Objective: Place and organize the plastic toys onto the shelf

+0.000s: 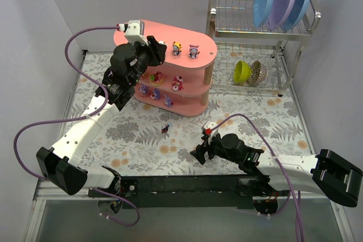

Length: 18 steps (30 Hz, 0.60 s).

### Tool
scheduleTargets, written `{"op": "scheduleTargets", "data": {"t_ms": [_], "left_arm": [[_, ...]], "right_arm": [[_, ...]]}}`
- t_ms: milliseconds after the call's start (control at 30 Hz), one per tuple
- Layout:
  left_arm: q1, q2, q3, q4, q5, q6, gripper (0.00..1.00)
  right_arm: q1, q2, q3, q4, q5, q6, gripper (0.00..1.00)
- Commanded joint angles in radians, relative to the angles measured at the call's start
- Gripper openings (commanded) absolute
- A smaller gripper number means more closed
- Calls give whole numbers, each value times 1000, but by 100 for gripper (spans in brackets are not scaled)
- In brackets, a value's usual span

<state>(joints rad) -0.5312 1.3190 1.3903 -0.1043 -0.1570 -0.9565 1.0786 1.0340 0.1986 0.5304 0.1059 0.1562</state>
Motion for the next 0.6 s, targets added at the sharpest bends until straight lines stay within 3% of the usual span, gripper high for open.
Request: {"op": "scheduleTargets", "data": {"t_ms": [0,367,567], "left_arm": [[7,-21,15,5,-10,4,40],[7,-29,10,-2,-10,-2,50],[7,-64,32,-14,-33,-4,63]], "right_arm": [[3,0,-2,34,14,-7,94],[3,-3,-4,36,14,-6,94],[3,-3,-1,34,8,-6,94]]}}
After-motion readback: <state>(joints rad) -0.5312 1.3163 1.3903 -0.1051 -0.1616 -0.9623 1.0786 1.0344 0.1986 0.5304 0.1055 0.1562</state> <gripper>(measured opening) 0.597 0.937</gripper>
